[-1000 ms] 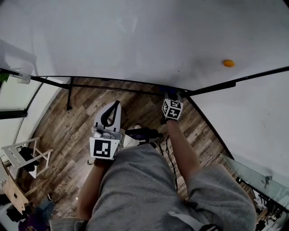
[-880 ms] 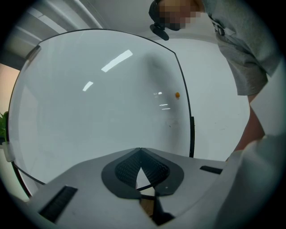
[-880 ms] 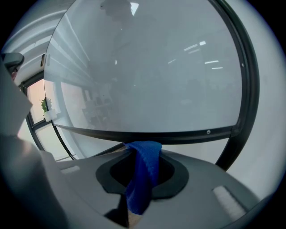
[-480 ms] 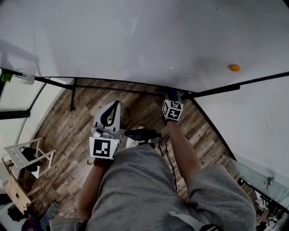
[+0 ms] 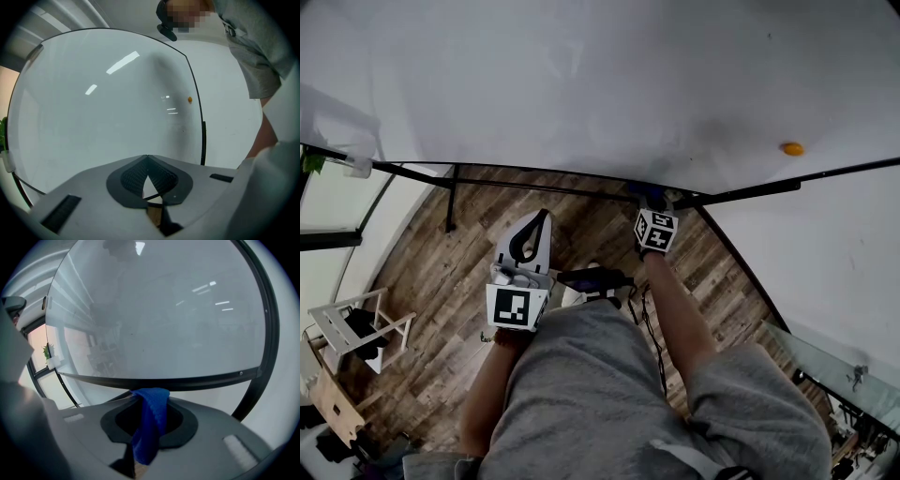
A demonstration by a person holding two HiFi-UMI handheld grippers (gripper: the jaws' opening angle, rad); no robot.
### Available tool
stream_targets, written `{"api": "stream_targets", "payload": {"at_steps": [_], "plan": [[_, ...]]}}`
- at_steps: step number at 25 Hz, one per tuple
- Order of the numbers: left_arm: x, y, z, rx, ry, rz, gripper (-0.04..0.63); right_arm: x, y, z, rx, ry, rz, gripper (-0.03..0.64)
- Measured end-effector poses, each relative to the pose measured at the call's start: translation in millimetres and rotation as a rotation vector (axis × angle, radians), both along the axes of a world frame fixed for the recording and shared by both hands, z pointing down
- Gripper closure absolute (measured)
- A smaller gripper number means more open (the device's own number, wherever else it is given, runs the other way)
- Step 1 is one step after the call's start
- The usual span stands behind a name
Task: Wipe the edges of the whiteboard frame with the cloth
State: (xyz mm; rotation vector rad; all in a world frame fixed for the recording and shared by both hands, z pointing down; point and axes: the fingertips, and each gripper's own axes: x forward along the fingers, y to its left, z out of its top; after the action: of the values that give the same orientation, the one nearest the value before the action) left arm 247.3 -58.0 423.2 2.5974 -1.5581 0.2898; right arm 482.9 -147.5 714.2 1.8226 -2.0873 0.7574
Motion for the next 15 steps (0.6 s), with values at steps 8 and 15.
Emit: {"api": "stream_targets", "payload": {"at_steps": [8,15], "plan": [[-14.7,-3.9,-0.8,0.010,0.001,-0.005,0.586,-18.8,-3.1,-0.3,-0.004,-0.007,-0.013,0.532],[-27.4,-4.3,-2.9,0.007,0.003,-0.012,0.586,-32.4,-3.8,-2.3,-0.007,-0.014,-0.015,0.532]]}}
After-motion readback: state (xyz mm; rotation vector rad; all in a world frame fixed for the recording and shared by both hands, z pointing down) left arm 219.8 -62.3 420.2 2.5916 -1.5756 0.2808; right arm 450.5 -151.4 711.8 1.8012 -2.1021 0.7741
